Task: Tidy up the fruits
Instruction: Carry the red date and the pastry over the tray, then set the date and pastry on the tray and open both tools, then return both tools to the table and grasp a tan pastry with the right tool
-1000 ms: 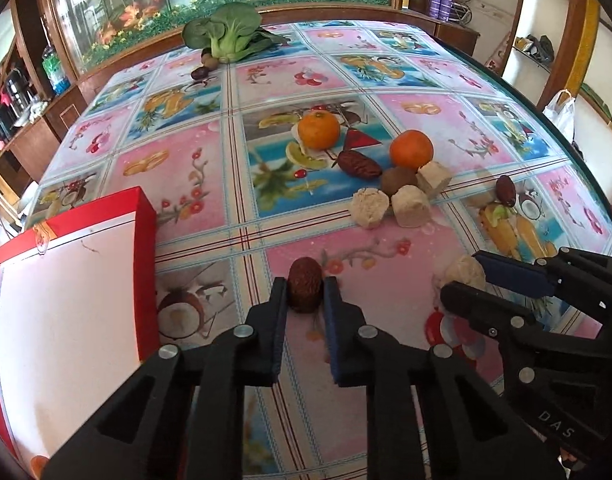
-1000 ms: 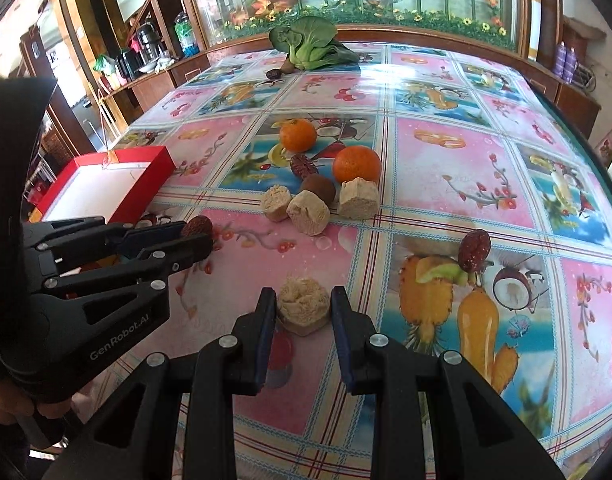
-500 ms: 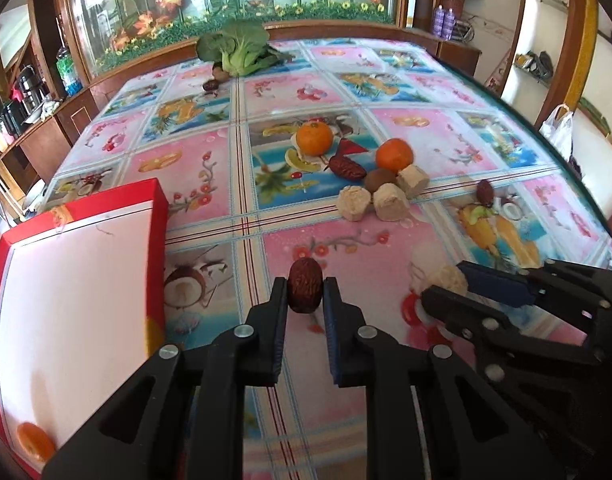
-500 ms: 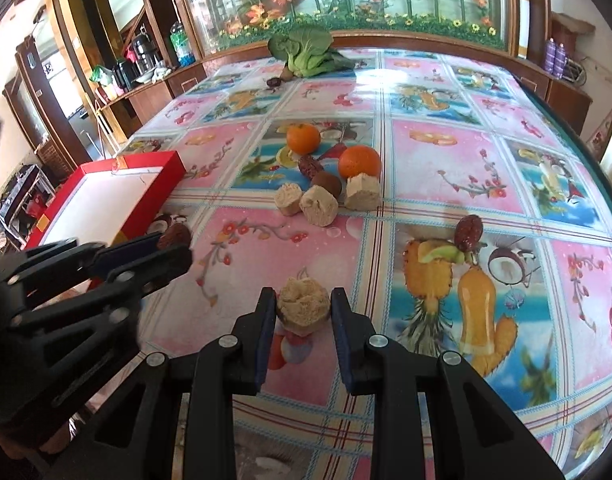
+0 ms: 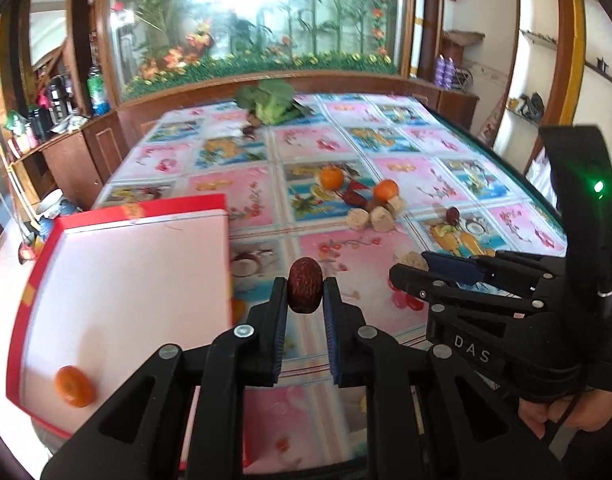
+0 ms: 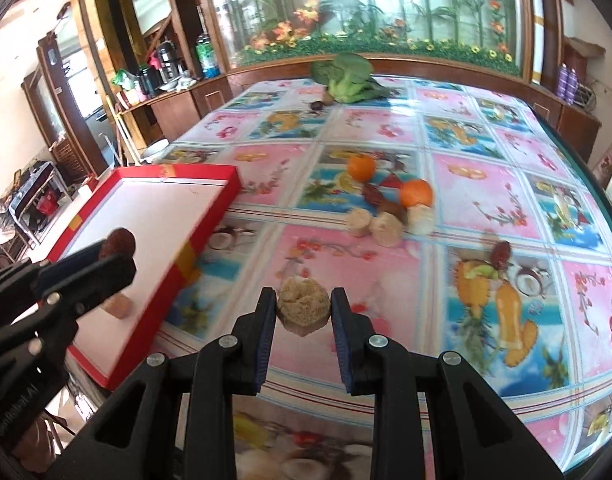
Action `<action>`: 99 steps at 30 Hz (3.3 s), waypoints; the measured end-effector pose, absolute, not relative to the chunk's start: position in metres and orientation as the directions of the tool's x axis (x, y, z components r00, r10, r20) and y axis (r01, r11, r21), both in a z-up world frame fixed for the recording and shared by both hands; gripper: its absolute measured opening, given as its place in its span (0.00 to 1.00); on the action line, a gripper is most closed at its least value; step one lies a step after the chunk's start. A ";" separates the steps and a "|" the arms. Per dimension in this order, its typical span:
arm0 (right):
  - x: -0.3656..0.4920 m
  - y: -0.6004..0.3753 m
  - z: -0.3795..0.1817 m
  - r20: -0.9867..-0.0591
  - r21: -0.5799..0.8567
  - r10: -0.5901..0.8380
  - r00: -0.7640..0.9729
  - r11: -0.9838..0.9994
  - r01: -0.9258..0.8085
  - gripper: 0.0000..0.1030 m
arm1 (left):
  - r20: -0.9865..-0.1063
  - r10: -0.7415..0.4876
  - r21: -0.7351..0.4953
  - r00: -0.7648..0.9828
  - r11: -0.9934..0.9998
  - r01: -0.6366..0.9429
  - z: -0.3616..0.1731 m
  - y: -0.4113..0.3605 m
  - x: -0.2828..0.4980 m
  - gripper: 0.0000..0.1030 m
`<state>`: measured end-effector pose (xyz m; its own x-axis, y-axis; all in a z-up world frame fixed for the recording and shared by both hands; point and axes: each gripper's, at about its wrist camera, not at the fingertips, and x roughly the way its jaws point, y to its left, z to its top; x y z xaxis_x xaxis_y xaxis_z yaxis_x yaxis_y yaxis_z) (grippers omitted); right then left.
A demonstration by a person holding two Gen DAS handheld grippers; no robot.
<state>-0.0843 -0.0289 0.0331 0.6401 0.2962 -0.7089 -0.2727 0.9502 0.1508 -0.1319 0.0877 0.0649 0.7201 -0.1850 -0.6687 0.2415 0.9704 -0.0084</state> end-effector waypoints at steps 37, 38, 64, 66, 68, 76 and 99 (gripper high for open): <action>-0.004 0.142 0.012 -0.820 0.193 0.392 0.416 0.875 -0.445 0.26 | -0.747 0.181 0.058 0.640 0.976 -0.208 0.028 0.289 -0.080 0.19; -0.004 0.142 0.010 -0.824 0.197 0.393 0.408 0.874 -0.444 0.26 | -0.758 0.171 0.050 0.630 0.977 -0.205 0.025 0.290 -0.078 0.19; -0.059 0.039 0.067 -0.650 0.186 0.457 0.607 0.870 -0.456 0.51 | -0.668 0.254 0.123 0.699 0.965 -0.234 0.066 0.257 -0.111 0.80; -0.068 0.010 0.071 -0.627 0.187 0.446 0.639 0.882 -0.432 0.53 | -0.658 0.241 0.119 0.713 0.969 -0.218 0.071 0.247 -0.117 0.85; -0.075 -0.021 0.073 -0.614 0.182 0.412 0.673 0.904 -0.387 0.55 | -0.651 0.216 0.119 0.728 0.976 -0.182 0.075 0.231 -0.122 0.87; -0.093 -0.145 0.054 -0.644 0.192 0.232 0.729 0.972 -0.139 0.57 | -0.673 0.085 0.143 0.734 0.990 0.016 0.073 0.159 -0.134 0.87; -0.062 -0.174 0.021 -0.690 0.245 0.268 0.673 0.961 -0.131 0.57 | -0.781 -0.035 0.170 0.624 0.949 0.265 0.031 0.053 -0.129 0.87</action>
